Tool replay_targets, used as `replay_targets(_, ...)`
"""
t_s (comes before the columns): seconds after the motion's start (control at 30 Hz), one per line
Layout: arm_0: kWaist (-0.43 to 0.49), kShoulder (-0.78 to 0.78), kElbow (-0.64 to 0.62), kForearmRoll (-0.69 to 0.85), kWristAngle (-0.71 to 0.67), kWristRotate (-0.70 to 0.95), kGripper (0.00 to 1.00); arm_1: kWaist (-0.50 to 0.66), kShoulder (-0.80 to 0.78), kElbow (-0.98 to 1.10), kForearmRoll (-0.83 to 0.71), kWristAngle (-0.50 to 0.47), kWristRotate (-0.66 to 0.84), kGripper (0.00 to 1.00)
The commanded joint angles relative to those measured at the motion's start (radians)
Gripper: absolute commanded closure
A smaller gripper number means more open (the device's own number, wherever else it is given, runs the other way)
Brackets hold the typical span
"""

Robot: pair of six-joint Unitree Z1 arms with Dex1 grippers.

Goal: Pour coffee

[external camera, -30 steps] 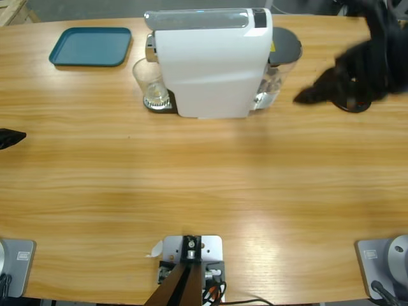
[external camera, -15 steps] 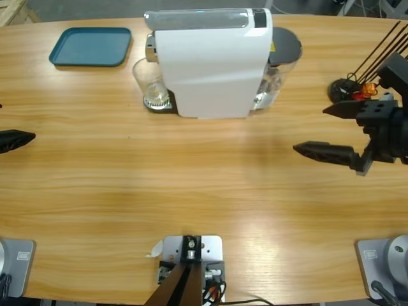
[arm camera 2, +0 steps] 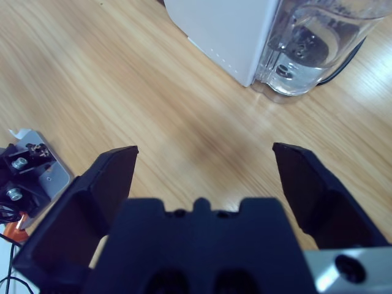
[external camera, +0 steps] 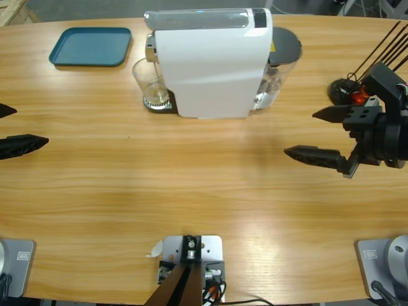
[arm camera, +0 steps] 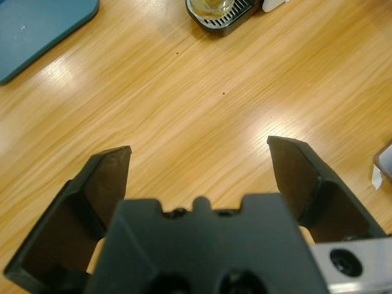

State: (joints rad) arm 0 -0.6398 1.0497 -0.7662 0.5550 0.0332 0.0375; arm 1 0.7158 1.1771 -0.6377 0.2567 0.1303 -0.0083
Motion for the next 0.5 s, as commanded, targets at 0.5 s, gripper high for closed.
replay_targets(0.5, 0.000, 0.004, 0.038, -0.018, -0.007, -0.030, 0.036, 0.010, 0.023, 0.029, -0.013, -0.021, 0.007, 0.035)
